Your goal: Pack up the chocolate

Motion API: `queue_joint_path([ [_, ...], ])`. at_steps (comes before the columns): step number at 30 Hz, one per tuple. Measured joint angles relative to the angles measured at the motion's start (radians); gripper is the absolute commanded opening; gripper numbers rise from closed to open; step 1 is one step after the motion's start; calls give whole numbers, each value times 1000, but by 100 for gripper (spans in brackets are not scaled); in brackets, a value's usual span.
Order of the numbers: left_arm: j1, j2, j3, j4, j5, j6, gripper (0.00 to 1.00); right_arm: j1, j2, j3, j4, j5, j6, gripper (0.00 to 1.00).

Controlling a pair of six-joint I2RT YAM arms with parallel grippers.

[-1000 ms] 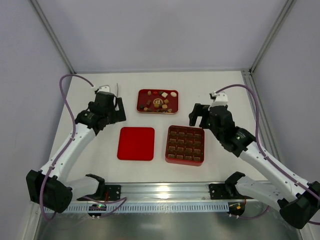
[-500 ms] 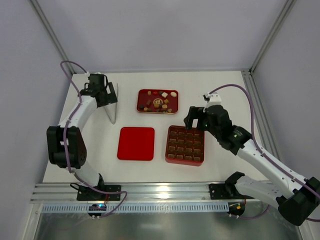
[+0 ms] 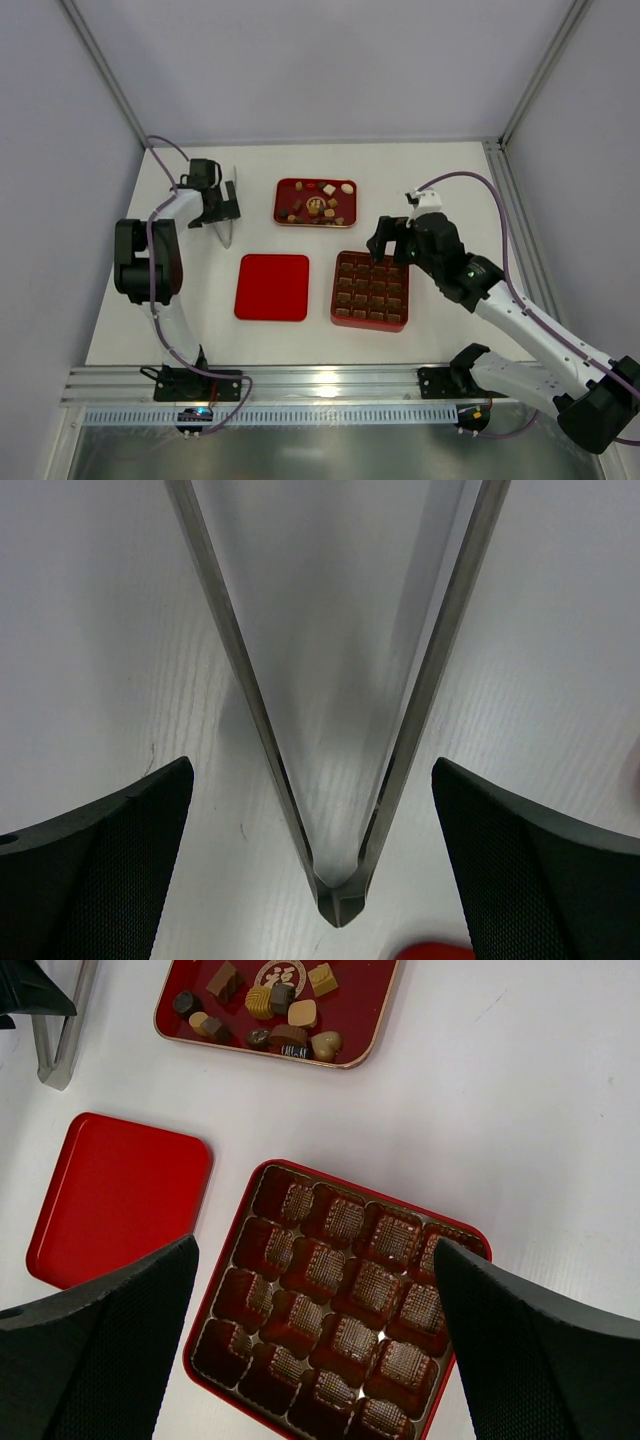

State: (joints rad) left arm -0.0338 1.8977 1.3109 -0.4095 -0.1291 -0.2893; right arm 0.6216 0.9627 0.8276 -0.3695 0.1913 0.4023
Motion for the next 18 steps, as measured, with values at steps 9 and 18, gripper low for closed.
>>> queue_joint_path([
  [9, 9, 62, 31, 3, 20, 11, 99, 0, 0, -11, 2, 0, 0, 100],
  [18, 10, 83, 46, 3, 21, -18, 94, 0, -1, -19, 10, 0, 0, 100],
])
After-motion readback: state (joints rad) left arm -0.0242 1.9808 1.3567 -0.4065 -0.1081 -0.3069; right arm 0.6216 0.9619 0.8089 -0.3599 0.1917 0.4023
